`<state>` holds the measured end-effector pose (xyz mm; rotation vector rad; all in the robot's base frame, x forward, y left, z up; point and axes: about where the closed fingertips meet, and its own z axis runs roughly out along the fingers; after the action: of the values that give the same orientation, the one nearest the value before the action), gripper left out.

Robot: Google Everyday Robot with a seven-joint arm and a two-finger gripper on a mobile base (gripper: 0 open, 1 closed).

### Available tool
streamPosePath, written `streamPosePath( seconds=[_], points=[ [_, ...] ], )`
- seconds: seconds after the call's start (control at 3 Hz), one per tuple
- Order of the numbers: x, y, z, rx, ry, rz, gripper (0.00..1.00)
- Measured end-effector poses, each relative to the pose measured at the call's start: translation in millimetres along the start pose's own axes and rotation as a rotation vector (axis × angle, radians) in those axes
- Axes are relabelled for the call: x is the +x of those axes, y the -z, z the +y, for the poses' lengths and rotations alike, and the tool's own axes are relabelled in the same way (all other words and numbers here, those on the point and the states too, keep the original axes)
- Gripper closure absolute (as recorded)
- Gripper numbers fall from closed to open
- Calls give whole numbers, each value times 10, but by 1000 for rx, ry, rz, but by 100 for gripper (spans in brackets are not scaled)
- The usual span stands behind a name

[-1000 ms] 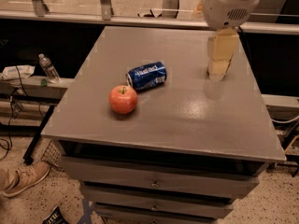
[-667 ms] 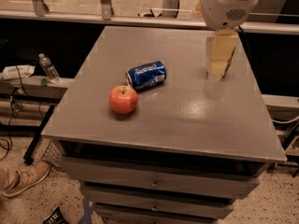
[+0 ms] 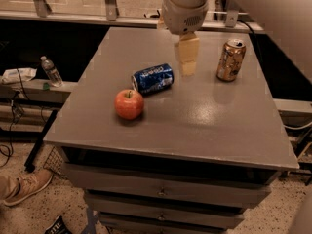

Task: Place pepsi can upright

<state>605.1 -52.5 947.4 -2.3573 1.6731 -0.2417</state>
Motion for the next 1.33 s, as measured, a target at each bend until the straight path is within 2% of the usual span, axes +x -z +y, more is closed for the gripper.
streamPosePath(
  seconds=[0.33,0.67,1.33],
  points=[
    [-223,-248,-191,-27,64,-18,0],
    [-449,-519,-240,-73,107,-13,0],
    [-735,-1033,-197,-158,143,-25,0]
  ],
)
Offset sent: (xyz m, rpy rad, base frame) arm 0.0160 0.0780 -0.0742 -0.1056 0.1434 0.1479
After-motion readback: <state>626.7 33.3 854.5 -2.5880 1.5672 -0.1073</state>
